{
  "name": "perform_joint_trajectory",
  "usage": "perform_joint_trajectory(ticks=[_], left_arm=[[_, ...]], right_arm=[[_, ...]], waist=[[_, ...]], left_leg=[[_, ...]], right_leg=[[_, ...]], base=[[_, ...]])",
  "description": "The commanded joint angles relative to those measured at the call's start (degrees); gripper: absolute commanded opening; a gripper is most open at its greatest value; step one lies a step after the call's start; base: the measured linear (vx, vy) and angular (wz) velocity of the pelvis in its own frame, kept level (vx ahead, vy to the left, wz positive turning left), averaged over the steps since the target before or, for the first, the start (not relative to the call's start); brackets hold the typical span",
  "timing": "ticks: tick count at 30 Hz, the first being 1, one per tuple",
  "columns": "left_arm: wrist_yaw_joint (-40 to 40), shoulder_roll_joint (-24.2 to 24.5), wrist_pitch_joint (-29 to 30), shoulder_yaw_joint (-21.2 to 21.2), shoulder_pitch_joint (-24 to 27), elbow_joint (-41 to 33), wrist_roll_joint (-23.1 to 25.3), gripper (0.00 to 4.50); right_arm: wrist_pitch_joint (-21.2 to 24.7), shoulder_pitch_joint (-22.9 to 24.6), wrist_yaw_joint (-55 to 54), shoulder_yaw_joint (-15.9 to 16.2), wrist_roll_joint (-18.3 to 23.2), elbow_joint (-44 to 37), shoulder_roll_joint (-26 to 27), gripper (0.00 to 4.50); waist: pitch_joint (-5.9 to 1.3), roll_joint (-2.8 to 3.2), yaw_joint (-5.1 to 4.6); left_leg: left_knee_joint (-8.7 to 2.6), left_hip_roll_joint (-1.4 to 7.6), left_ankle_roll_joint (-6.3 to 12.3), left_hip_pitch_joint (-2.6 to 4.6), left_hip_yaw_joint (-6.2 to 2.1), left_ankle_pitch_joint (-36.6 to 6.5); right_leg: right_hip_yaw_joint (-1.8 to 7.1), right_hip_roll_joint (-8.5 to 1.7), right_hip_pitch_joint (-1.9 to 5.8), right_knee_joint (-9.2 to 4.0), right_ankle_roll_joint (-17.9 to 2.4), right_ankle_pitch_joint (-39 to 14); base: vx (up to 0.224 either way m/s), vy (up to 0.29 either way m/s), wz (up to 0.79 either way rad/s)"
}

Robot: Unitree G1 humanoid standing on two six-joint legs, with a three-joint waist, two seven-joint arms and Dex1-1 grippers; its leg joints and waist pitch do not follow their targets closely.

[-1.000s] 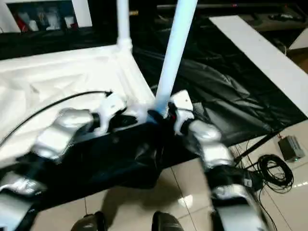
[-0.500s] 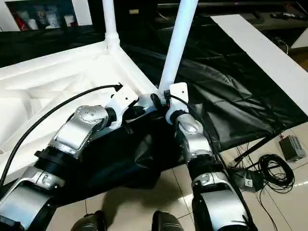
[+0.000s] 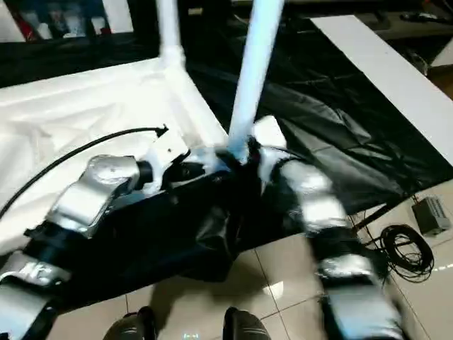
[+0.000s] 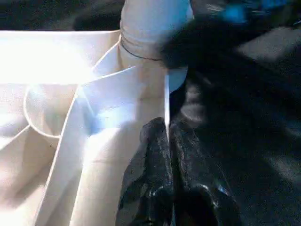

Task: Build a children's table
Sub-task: Rotate leg to tighten

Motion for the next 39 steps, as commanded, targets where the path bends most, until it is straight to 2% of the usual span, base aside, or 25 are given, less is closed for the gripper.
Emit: perform_joint_trajectory(ticks=[1, 6, 7, 9, 13, 17, 22, 32, 39], left_arm=[[-2.7, 0.37, 0.11, -2.12, 2.35, 1.67, -0.34, 0.0], [-8.21, 2.97, -2.08, -2.87, 3.26, -0.36, -1.61, 0.0], [-11.52, 4.43, -2.08, -3.36, 4.08, -2.21, -2.73, 0.0], [-12.78, 4.99, -1.82, -3.52, 4.42, -3.01, -3.25, 0.0], [-14.88, 6.17, -2.3, -3.87, 5.31, -4.73, -4.02, 0.0], [-14.93, 6.29, -2.27, -3.96, 5.51, -4.95, -4.06, 0.0], [-15.1, 6.23, -2.36, -3.94, 5.59, -4.83, -4.01, 0.0], [-15.98, 6.91, -2.1, -3.74, 5.81, -5.36, -4.35, 0.0], [-15.05, 6.37, -1.86, -3.62, 5.71, -4.52, -3.93, 0.0]], right_arm=[[1.02, 1.35, 5.44, 1.18, 1.49, -2.78, -1.39, 4.11], [1.82, 3.47, 12.76, 2.65, 3.45, -6.28, -4.96, 4.11], [2.12, 3.94, 14.49, 3.0, 3.93, -7.07, -5.6, 4.11], [2.13, 4.03, 14.89, 3.08, 4.05, -7.24, -5.69, 4.11], [2.87, 4.26, 16.11, 3.12, 4.21, -8.06, -5.76, 4.11], [3.22, 4.28, 17.38, 3.31, 4.12, -7.92, -5.7, 4.11], [3.06, 4.4, 18.43, 3.98, 3.74, -7.53, -5.98, 3.68], [2.99, 4.7, 19.01, 4.47, 3.1, -7.48, -6.33, 2.82], [2.15, 5.88, 17.71, 5.05, 1.8, -6.69, -5.86, 2.59]], waist=[[-4.38, -0.1, 0.16], [-4.31, -0.12, 0.07], [-4.32, -0.12, -0.06], [-4.42, -0.06, -0.07], [-4.55, -0.07, 0.12], [-4.55, -0.07, 0.5], [-4.48, -0.27, 0.79], [-4.51, -0.2, 0.87], [-4.54, -0.24, 0.86]], left_leg=[[-2.22, 1.09, 7.36, 1.38, -0.29, -4.89], [-2.3, 1.28, 6.53, 1.49, -0.41, -7.37], [-2.31, 1.31, 6.26, 1.53, -0.41, -7.57], [-2.26, 1.38, 6.31, 1.64, -0.38, -6.89], [-2.06, 1.35, 7.24, 1.71, -0.27, -4.09], [-2.01, 1.32, 7.03, 1.75, -0.22, -4.62], [-1.93, 1.2, 6.87, 1.7, -0.2, -4.05], [-1.84, 1.18, 7.09, 1.74, -0.22, -3.8], [-1.78, 1.14, 7.14, 1.7, -0.24, -3.49]], right_leg=[[1.81, -2.32, 3.6, -2.91, -15.56, 3.86], [1.79, -2.62, 3.48, -3.26, -15.58, -1.25], [1.8, -2.61, 3.37, -3.32, -15.57, -2.05], [1.86, -2.66, 3.27, -3.12, -15.85, -1.54], [1.83, -2.46, 3.37, -2.51, -16.81, 3.26], [1.84, -2.54, 3.4, -2.57, -16.62, 2.14], [1.88, -2.48, 3.39, -2.46, -16.18, 2.32], [1.84, -2.45, 3.43, -2.36, -16.21, 2.51], [1.83, -2.43, 3.49, -2.28, -16.28, 3.07]], base=[[0.0, 0.0, 0.0], [0.0, 0.0, 0.0], [0.0, 0.0, 0.0], [0.0, 0.0, 0.0], [0.0, 0.0, 0.0], [0.0, 0.0, 0.0], [0.0, 0.0, 0.0], [0.0, 0.0, 0.0], [0.0, 0.0, 0.0]])
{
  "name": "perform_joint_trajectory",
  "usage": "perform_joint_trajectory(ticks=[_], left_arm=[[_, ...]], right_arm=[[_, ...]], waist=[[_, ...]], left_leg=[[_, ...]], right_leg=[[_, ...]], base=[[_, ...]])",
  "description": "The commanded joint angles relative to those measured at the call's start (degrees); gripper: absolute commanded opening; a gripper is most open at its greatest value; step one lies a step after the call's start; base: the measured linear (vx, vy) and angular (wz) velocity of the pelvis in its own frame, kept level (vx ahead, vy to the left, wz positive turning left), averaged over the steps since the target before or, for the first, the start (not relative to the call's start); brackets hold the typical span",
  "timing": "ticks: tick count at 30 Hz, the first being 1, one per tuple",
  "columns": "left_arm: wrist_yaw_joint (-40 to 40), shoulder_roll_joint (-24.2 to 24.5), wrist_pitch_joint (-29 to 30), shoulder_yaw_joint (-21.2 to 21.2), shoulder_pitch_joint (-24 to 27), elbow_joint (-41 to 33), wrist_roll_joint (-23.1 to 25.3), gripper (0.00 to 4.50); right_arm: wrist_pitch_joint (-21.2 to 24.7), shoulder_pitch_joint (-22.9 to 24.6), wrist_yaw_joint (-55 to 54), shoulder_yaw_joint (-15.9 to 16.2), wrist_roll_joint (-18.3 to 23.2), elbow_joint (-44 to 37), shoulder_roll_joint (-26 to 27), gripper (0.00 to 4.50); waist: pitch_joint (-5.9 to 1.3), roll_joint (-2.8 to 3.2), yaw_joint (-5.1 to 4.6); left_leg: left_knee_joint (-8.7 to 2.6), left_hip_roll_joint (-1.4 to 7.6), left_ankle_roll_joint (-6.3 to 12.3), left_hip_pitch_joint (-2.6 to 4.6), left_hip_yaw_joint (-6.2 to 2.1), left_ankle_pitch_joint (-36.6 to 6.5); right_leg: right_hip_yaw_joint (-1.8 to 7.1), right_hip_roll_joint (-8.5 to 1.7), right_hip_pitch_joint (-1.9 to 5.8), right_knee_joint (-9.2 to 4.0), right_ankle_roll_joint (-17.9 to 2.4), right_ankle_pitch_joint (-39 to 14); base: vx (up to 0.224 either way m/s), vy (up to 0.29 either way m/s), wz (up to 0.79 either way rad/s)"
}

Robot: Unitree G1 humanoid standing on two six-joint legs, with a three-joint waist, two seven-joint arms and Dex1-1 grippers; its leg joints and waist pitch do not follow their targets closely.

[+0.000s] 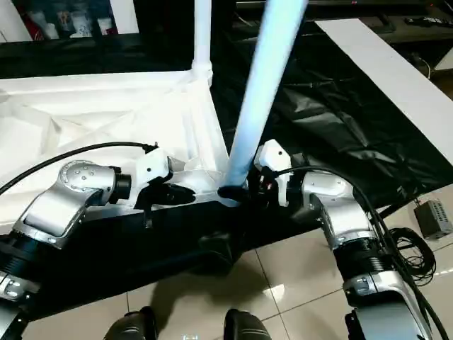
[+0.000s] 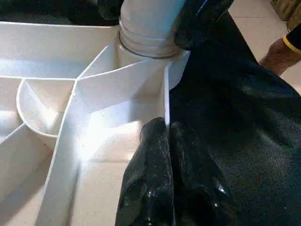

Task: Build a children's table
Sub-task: Rotate leg to tighten

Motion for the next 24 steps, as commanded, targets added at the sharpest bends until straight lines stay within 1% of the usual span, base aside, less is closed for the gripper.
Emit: perform_joint_trajectory(ticks=[1, 3, 4, 5, 6, 7, 8, 9, 10, 11, 12, 13, 14, 15, 16, 18, 20, 23, 24], left_arm=[[0.86, -1.49, 0.98, -1.57, 1.37, 1.79, -0.13, 0.0], [3.95, -3.03, 1.28, -0.92, 0.75, 3.55, 0.7, 0.0], [5.79, -3.96, 1.53, -0.65, 0.38, 4.53, 1.24, 0.0], [7.04, -4.62, 1.72, -0.51, 0.13, 5.19, 1.61, 0.0], [8.18, -5.24, 1.93, -0.44, -0.1, 5.78, 1.97, 0.0], [10.84, -6.7, 2.65, 0.04, -0.68, 7.03, 2.43, 0.0], [12.69, -7.7, 3.16, 0.39, -1.09, 7.91, 2.71, 0.0], [15.08, -8.93, 3.86, 0.87, -1.7, 8.96, 3.07, 0.0], [15.7, -9.25, 4.04, 0.99, -1.86, 9.24, 3.16, 0.0], [18.2, -10.63, 4.92, 1.54, -2.6, 10.39, 3.44, 0.0], [21.66, -12.32, 5.55, 2.32, -3.61, 12.01, 3.9, 0.0], [24.43, -13.69, 6.01, 2.92, -4.5, 13.43, 4.27, 0.0], [26.88, -14.87, 6.58, 3.42, -5.31, 14.75, 4.67, 0.0], [29.59, -16.09, 6.77, 4.14, -6.26, 16.39, 4.96, 0.0], [31.23, -16.77, 6.53, 4.72, -6.84, 17.41, 4.98, 0.0], [34.52, -18.25, 5.88, 5.89, -7.83, 19.16, 5.32, 0.0], [35.52, -18.78, 5.42, 6.3, -8.24, 19.76, 5.33, 0.0], [35.45, -19.22, 5.08, 5.86, -8.81, 20.57, 5.85, 0.0], [35.45, -19.22, 5.08, 5.86, -8.81, 20.57, 5.85, 0.0]], right_arm=[[0.42, 1.89, -2.3, 0.68, -1.62, 1.19, 0.74, 2.58], [0.69, 1.7, -6.59, -0.87, -1.41, 2.79, 2.64, 2.56], [0.91, 1.49, -9.34, -1.73, -1.36, 3.77, 3.86, 2.56], [1.06, 1.34, -11.38, -2.34, -1.35, 4.49, 4.76, 2.56], [1.22, 1.18, -13.41, -2.91, -1.35, 5.18, 5.68, 2.56], [1.31, 1.01, -16.52, -3.68, -1.31, 6.17, 7.31, 2.56], [1.36, 0.88, -18.52, -4.22, -1.3, 6.83, 8.42, 2.56], [1.52, 0.68, -21.08, -4.73, -1.4, 7.56, 9.72, 2.55], [1.56, 0.62, -21.75, -4.87, -1.43, 7.75, 10.06, 2.54], [1.72, 0.28, -24.98, -5.6, -1.49, 8.7, 11.64, 2.54], [1.76, -0.39, -29.42, -6.5, -1.68, 10.15, 13.52, 2.54], [1.73, -1.08, -33.61, -7.42, -1.79, 11.57, 15.15, 2.53], [1.59, -1.88, -37.77, -8.21, -2.1, 13.01, 16.54, 2.53], [1.58, -2.91, -42.5, -9.19, -2.44, 14.73, 17.93, 2.53], [1.74, -3.56, -45.23, -9.86, -2.54, 15.73, 18.63, 2.53], [1.42, -5.28, -50.6, -11.53, -2.54, 18.24, 20.05, 2.53], [0.93, -6.18, -52.71, -12.22, -2.46, 19.41, 20.59, 2.53], [-1.55, -8.53, -54.85, -12.96, -2.62, 21.65, 22.06, 2.53], [-1.55, -8.53, -54.85, -12.96, -2.62, 21.65, 22.06, 2.53]], waist=[[-4.47, -0.15, -0.06], [-4.33, -0.19, -0.18], [-4.21, -0.25, -0.22], [-4.22, -0.23, -0.24], [-3.96, -0.16, -0.33], [-4.01, -0.17, -0.34], [-3.92, -0.19, -0.43], [-3.85, -0.16, -0.38], [-3.75, -0.07, -0.47], [-3.71, -0.01, -0.4], [-3.68, 0.14, -0.59], [-3.41, 0.11, -0.63], [-3.54, 0.09, -0.73], [-3.64, 0.06, -0.76], [-3.8, 0.07, -0.87], [-3.86, 0.11, -0.89], [-4.0, 0.13, -0.9], [-4.1, 0.01, -0.75], [-4.14, 0.04, -0.75]], left_leg=[[-2.32, 1.14, 7.04, 1.76, -0.27, -3.58], [-2.4, 1.1, 6.55, 1.7, -0.24, -4.6], [-2.53, 1.07, 5.57, 1.72, -0.33, -6.39], [-2.58, 1.11, 4.95, 1.77, -0.36, -7.03], [-2.77, 1.14, 3.87, 1.84, -0.41, -9.05], [-2.94, 1.18, 2.64, 1.91, -0.55, -10.73], [-3.14, 1.19, 1.72, 1.85, -0.71, -11.91], [-3.24, 1.19, 1.37, 1.92, -0.75, -12.57], [-3.47, 1.23, 0.67, 2.03, -0.84, -13.94], [-3.55, 1.24, 0.38, 2.1, -0.9, -14.83], [-3.7, 1.26, -0.12, 2.23, -0.93, -16.24], [-3.86, 1.2, -1.03, 2.5, -1.01, -18.17], [-3.9, 1.07, -1.68, 2.52, -1.19, -19.49], [-3.95, 1.09, -1.93, 2.58, -1.22, -19.62], [-3.88, 0.95, -1.96, 2.57, -1.18, -19.22], [-3.84, 0.84, -1.53, 2.42, -1.12, -18.64], [-3.71, 0.81, -0.92, 2.44, -0.96, -18.19], [-3.58, 0.75, 0.48, 2.07, -0.8, -15.81], [-3.53, 0.76, 0.72, 2.09, -0.77, -15.53]], right_leg=[[1.81, -2.36, 3.44, -2.7, -16.29, 2.79], [1.81, -2.36, 3.29, -2.95, -16.1, 0.93], [1.79, -2.47, 3.24, -3.34, -15.59, -2.35], [1.82, -2.54, 3.22, -3.47, -15.24, -3.91], [1.84, -2.64, 2.92, -3.97, -14.49, -7.89], [1.79, -2.67, 2.9, -4.23, -13.4, -11.44], [1.74, -2.73, 2.78, -4.51, -12.35, -14.18], [1.72, -2.74, 2.67, -4.68, -11.9, -15.29], [1.68, -2.72, 2.47, -4.89, -11.26, -17.02], [1.64, -2.76, 2.42, -5.04, -10.92, -17.99], [1.7, -2.81, 2.14, -5.19, -10.51, -19.3], [1.66, -2.81, 1.88, -5.55, -9.93, -21.8], [1.67, -2.94, 1.93, -5.65, -9.31, -23.48], [1.66, -2.92, 1.97, -5.7, -9.01, -23.5], [1.69, -2.81, 1.92, -5.67, -8.73, -22.24], [1.67, -2.7, 1.98, -5.59, -8.58, -19.95], [1.72, -2.68, 1.96, -5.5, -8.56, -18.24], [1.7, -2.62, 2.29, -5.17, -9.04, -14.24], [1.71, -2.62, 2.27, -5.13, -9.19, -13.84]], base=[[0.0, 0.0, 0.0], [0.0, 0.0, 0.0], [0.0, 0.0, 0.0], [0.0, 0.0, 0.0], [0.0, 0.0, 0.0], [0.0, 0.0, 0.0], [0.0, 0.0, 0.0], [0.0, 0.0, 0.0], [0.0, 0.0, 0.0], [0.0, 0.0, 0.0], [0.0, 0.0, 0.0], [0.0, 0.0, 0.0], [0.0, 0.0, 0.0], [0.0, 0.0, 0.0], [0.0, 0.0, 0.0], [0.0, 0.0, 0.0], [0.0, 0.0, 0.0], [0.0, 0.0, 0.0], [0.0, 0.0, 0.0]])
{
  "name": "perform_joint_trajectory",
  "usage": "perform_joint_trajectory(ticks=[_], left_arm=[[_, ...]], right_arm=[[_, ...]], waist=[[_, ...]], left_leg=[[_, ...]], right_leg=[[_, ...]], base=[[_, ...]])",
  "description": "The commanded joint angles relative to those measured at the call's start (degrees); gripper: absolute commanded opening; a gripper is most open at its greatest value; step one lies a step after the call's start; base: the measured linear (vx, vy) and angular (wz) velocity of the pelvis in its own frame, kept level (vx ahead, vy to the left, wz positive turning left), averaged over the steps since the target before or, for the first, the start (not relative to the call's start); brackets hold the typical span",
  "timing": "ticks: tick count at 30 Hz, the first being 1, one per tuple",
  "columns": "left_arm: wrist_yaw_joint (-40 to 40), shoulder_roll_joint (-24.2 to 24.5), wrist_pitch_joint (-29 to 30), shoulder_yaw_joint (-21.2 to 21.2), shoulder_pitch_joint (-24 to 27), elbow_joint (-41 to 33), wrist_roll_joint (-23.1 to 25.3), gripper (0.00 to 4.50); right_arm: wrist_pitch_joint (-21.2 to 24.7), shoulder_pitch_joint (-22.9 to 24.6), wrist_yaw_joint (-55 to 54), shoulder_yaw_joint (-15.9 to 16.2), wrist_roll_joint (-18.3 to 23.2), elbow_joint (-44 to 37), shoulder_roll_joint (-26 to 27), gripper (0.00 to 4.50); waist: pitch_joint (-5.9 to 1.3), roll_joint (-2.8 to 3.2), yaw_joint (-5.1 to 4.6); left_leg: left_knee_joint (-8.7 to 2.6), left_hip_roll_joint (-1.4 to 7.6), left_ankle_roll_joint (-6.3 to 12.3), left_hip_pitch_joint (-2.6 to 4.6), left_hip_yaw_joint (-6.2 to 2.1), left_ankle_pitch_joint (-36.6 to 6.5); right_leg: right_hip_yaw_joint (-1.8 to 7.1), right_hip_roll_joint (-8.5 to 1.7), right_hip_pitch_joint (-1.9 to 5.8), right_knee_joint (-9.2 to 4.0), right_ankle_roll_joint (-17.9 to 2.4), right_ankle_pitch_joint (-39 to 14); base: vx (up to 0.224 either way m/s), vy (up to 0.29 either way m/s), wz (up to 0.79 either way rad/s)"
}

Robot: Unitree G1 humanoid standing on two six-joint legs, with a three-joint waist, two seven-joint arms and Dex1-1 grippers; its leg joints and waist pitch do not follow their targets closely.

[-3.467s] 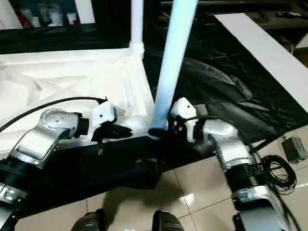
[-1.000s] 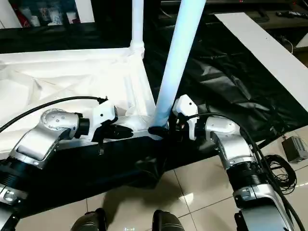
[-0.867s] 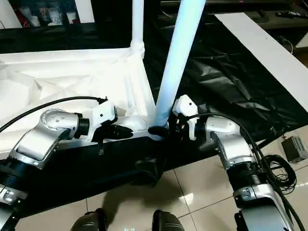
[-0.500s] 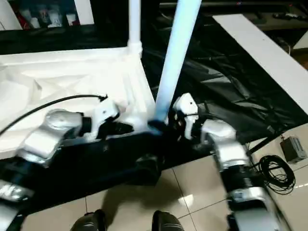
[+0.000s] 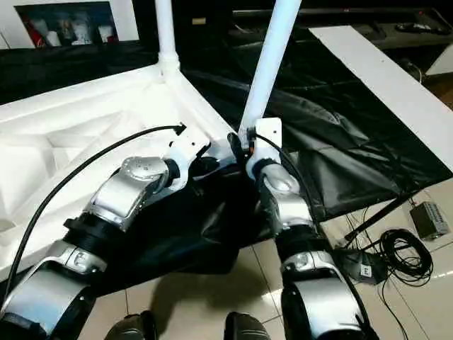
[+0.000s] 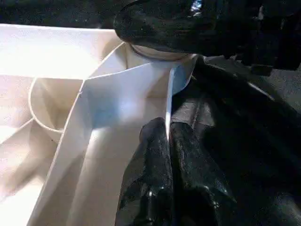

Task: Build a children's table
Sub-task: Rotate leg to tighten

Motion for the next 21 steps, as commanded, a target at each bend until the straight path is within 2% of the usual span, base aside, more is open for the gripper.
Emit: perform_joint_trajectory(ticks=[1, 4, 7, 8, 9, 10, 11, 12, 13, 14, 15, 16, 17, 20, 21], left_arm=[[4.16, -0.09, -0.18, 2.33, 1.34, 3.12, 0.06, 0.0], [4.16, -0.09, -0.18, 2.33, 1.34, 3.12, 0.06, 0.0], [4.16, -0.09, -0.18, 2.33, 1.34, 3.12, 0.06, 0.0], [2.88, 0.46, 0.07, 1.22, 1.61, 2.55, 0.7, 0.0], [0.21, 2.1, 0.61, 0.24, 2.29, 1.48, 0.87, 0.0], [-3.37, 4.28, 1.27, -0.95, 3.04, 0.2, 0.9, 0.0], [-4.8, 5.08, 1.27, -1.34, 3.31, -0.36, 0.77, 0.0], [-5.88, 5.63, 1.17, -1.6, 3.52, -0.85, 0.61, 0.0], [-6.68, 5.99, 0.95, -1.78, 3.66, -1.25, 0.44, 0.0], [-8.15, 7.07, 0.15, -2.29, 3.89, -1.95, 0.4, 0.0], [-9.21, 7.84, -0.92, -2.48, 4.01, -2.29, 0.29, 0.0], [-9.56, 8.05, -0.78, -2.39, 4.03, -2.43, 0.09, 0.0], [-11.58, 8.91, -1.65, -2.63, 4.23, -2.97, -0.28, 0.0], [-14.93, 10.16, -2.81, -3.08, 4.65, -4.0, -0.97, 0.0], [-16.83, 10.91, -3.81, -3.47, 4.93, -4.5, -1.29, 0.0]], right_arm=[[0.94, 1.39, -0.4, -0.34, -0.01, 2.62, 0.76, 2.53], [0.94, 1.39, -0.4, -0.34, -0.01, 2.62, 0.76, 2.53], [0.94, 1.39, -0.4, -0.34, -0.01, 2.62, 0.76, 2.53], [-0.67, 0.61, 1.71, -0.26, 0.15, 2.89, 1.25, 2.88], [-1.33, 1.82, 10.05, 1.51, 0.79, -0.99, -0.46, 3.09], [-1.48, 3.24, 19.36, 3.55, 1.54, -5.82, -3.26, 3.09], [-1.17, 3.67, 22.4, 4.24, 1.89, -7.51, -4.52, 3.3], [-0.77, 3.94, 24.45, 4.73, 2.13, -8.67, -5.5, 3.3], [-0.3, 4.0, 25.49, 5.03, 2.31, -9.26, -6.28, 3.39], [1.06, 4.41, 28.77, 6.3, 2.31, -10.86, -8.95, 3.52], [2.37, 4.91, 32.05, 7.25, 2.57, -12.25, -11.29, 3.52], [2.79, 5.18, 33.52, 7.55, 2.81, -12.84, -12.17, 3.64], [3.37, 5.97, 37.51, 8.32, 3.45, -14.23, -14.6, 3.64], [3.57, 6.8, 42.05, 9.11, 4.0, -15.39, -17.26, 3.64], [3.29, 7.16, 43.47, 9.32, 3.95, -15.66, -18.19, 3.64]], waist=[[-4.07, 0.0, -0.06], [-3.95, 0.03, 0.0], [-3.76, 0.06, -0.04], [-3.76, -0.02, -0.08], [-3.74, 0.0, -0.14], [-3.64, 0.05, 0.1], [-3.81, -0.06, 0.13], [-3.95, -0.05, 0.03], [-4.1, -0.12, -0.41], [-4.2, 0.07, -0.55], [-4.43, -0.04, -0.56], [-4.58, 0.0, -0.36], [-4.35, 0.27, -0.33], [-4.42, 0.17, -0.2], [-4.37, 0.41, -0.21]], left_leg=[[-3.58, 0.94, 1.43, 1.17, -0.79, -14.74], [-3.68, 0.98, 1.7, 1.12, -0.78, -14.62], [-3.93, 1.07, 1.16, 1.12, -0.91, -16.08], [-3.97, 1.1, 1.05, 1.13, -0.92, -16.72], [-4.03, 1.12, 0.81, 1.06, -1.06, -17.31], [-4.09, 1.1, 1.38, 0.91, -1.15, -17.76], [-4.05, 1.22, 2.15, 0.53, -1.23, -16.38], [-4.08, 1.25, 2.44, 0.36, -1.35, -14.81], [-3.83, 1.2, 3.28, 0.39, -1.16, -12.8], [-3.66, 1.1, 3.54, 0.3, -1.09, -11.88], [-3.3, 0.99, 4.42, 0.15, -0.98, -9.55], [-2.89, 1.02, 5.67, 0.36, -0.64, -7.42], [-2.91, 1.08, 6.52, 0.25, -0.53, -6.52], [-2.8, 1.15, 6.97, 0.32, -0.5, -6.72], [-2.82, 1.22, 6.91, 0.38, -0.5, -6.62]], right_leg=[[1.59, -2.24, 1.48, -4.6, -9.42, -13.21], [1.57, -2.26, 1.51, -4.68, -9.57, -13.51], [1.52, -2.29, 1.38, -4.93, -9.05, -16.13], [1.52, -2.34, 1.3, -5.01, -8.86, -17.05], [1.5, -2.41, 1.31, -5.07, -8.65, -18.28], [1.47, -2.31, 1.58, -5.2, -7.87, -18.26], [1.51, -2.34, 1.93, -4.92, -7.68, -15.74], [1.44, -2.4, 2.2, -4.69, -8.14, -13.73], [1.4, -2.29, 2.07, -4.46, -9.74, -10.68], [1.42, -2.29, 2.15, -4.29, -10.53, -9.36], [1.45, -2.2, 2.46, -4.01, -11.75, -6.22], [1.58, -2.03, 2.39, -3.59, -13.08, -1.94], [1.54, -2.05, 2.29, -3.4, -14.5, 0.16], [1.5, -2.07, 2.52, -3.28, -15.61, 1.22], [1.52, -2.12, 2.43, -3.23, -16.23, 1.41]], base=[[0.0, 0.0, 0.0], [0.0, 0.0, 0.0], [0.0, 0.0, 0.0], [0.0, 0.0, 0.0], [0.0, 0.0, 0.0], [0.0, 0.0, 0.0], [0.0, 0.0, 0.0], [0.0, 0.0, 0.0], [0.0, 0.0, 0.0], [0.0, 0.0, 0.0], [0.0, 0.0, 0.0], [0.0, 0.0, 0.0], [0.0, 0.0, 0.0], [0.0, 0.0, 0.0], [0.0, 0.0, 0.0]])
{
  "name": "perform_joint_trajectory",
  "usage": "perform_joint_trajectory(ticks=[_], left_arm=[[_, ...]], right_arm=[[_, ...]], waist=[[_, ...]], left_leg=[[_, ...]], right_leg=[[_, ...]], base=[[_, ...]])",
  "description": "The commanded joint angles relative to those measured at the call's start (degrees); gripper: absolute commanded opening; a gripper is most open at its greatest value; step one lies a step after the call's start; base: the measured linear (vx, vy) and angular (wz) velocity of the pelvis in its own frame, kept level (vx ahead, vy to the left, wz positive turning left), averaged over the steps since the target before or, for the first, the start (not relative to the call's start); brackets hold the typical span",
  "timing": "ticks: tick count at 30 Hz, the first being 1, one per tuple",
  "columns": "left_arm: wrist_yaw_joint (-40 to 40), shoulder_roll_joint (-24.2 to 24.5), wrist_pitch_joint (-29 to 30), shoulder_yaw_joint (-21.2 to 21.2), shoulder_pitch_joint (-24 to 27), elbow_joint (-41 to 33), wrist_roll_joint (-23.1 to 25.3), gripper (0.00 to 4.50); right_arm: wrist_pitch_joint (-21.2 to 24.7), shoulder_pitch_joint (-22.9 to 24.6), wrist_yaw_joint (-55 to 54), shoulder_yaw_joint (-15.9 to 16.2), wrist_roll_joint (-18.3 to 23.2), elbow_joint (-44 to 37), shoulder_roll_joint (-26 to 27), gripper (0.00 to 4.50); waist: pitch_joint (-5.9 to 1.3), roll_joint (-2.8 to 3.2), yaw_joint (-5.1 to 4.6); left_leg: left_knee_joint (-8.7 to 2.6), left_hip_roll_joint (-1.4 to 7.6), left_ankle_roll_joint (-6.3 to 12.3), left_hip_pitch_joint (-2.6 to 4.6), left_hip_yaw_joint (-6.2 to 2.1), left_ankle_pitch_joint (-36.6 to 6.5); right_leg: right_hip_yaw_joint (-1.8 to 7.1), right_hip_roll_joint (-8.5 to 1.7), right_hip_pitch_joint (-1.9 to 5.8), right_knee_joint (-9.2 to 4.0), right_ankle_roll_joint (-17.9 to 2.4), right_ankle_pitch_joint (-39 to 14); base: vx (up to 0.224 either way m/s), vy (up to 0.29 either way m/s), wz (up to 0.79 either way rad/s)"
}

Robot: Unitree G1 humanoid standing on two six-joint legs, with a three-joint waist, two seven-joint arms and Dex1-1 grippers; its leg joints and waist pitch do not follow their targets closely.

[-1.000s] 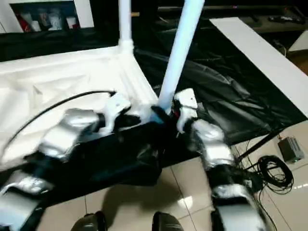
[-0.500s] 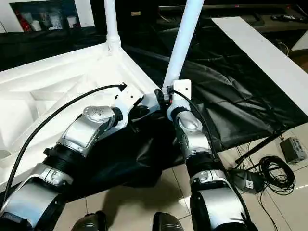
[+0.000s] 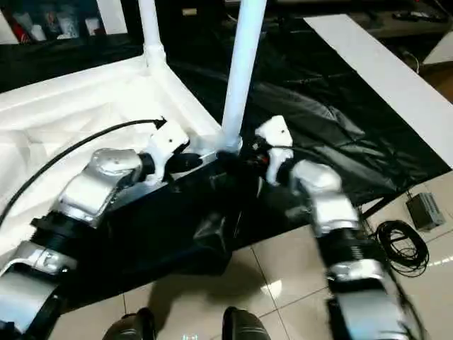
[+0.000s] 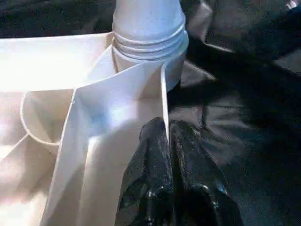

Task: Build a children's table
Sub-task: Rotate leg to tighten

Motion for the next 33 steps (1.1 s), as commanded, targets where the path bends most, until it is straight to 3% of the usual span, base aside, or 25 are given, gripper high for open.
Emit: perform_joint_trajectory(ticks=[1, 2, 3, 4, 9, 12, 15, 23, 33], left_arm=[[-5.9, 1.41, -0.3, -2.75, 3.08, 0.51, -0.74, 0.0], [-7.64, 2.36, -0.37, -3.18, 3.47, -0.42, -1.21, 0.0], [-11.49, 4.12, -1.63, -4.03, 4.37, -2.42, -2.3, 0.0], [-13.67, 5.17, -1.65, -4.44, 4.92, -3.7, -3.04, 0.0], [-18.9, 7.63, -2.15, -5.08, 6.22, -6.67, -4.62, 0.0], [-19.63, 7.98, -2.12, -5.09, 6.55, -7.37, -4.72, 0.0], [-19.78, 8.07, -2.26, -5.05, 6.67, -7.42, -4.63, 0.0], [-20.6, 8.44, -2.34, -4.98, 6.73, -7.68, -5.02, 0.0], [-20.63, 8.8, -2.01, -5.1, 7.36, -8.05, -5.35, 0.0]], right_arm=[[0.2, 1.25, 3.74, 0.65, 0.53, -1.5, -1.88, 3.64], [0.36, 1.78, 5.37, 0.63, 0.53, -2.25, -2.6, 3.64], [0.72, 2.5, 7.21, 0.77, 0.37, -3.35, -3.43, 3.64], [1.14, 2.87, 8.16, 0.97, 0.3, -4.0, -3.8, 3.64], [1.75, 3.49, 9.21, 1.97, 0.43, -5.09, -4.58, 3.64], [1.85, 3.8, 10.16, 2.66, 0.42, -5.46, -4.95, 3.64], [1.97, 4.09, 11.58, 3.21, 0.29, -5.64, -5.08, 3.64], [1.76, 4.34, 12.1, 3.2, -0.36, -5.21, -4.73, 2.9], [0.54, 4.27, 12.17, 4.04, -1.44, -3.87, -3.8, 2.58]], waist=[[-4.5, 0.26, 0.49], [-4.46, 0.31, 0.56], [-4.45, 0.84, 0.74], [-4.45, 0.63, 0.7], [-4.18, 0.96, 0.82], [-4.39, 1.13, 1.49], [-4.56, 0.96, 1.82], [-5.16, 0.96, 1.8], [-5.03, 0.72, 1.78]], left_leg=[[-2.37, 0.95, 6.58, 1.29, -0.39, -7.17], [-2.41, 1.05, 6.48, 1.38, -0.39, -7.18], [-2.45, 1.12, 6.38, 1.51, -0.48, -7.37], [-2.52, 1.18, 6.28, 1.42, -0.49, -7.34], [-2.78, 1.4, 4.6, 1.94, -0.41, -9.79], [-2.7, 1.51, 3.87, 2.32, -0.26, -9.33], [-2.57, 1.35, 4.15, 2.13, -0.23, -8.05], [-2.17, 1.15, 5.38, 1.91, -0.27, -5.37], [-2.03, 1.09, 5.49, 1.82, -0.3, -5.85]], right_leg=[[1.7, -2.37, 3.62, -3.29, -16.78, 0.85], [1.72, -2.41, 3.57, -3.25, -17.07, 0.61], [1.73, -2.45, 3.53, -3.23, -17.23, 0.55], [1.71, -2.4, 3.66, -3.12, -17.3, 0.88], [1.76, -2.42, 3.17, -3.45, -17.31, -2.89], [1.85, -2.43, 3.04, -3.31, -17.3, -2.2], [1.84, -2.37, 3.3, -2.93, -17.27, 0.25], [1.77, -2.37, 3.78, -2.34, -18.09, 4.46], [1.78, -2.36, 3.78, -2.31, -17.85, 3.13]], base=[[0.0, 0.0, 0.0], [0.0, 0.0, 0.0], [0.0, 0.0, 0.0], [0.0, 0.0, 0.0], [0.0, 0.0, 0.0], [0.0, 0.0, 0.0], [0.0, 0.0, 0.0], [0.0, 0.0, 0.0], [0.0, 0.0, 0.0]])
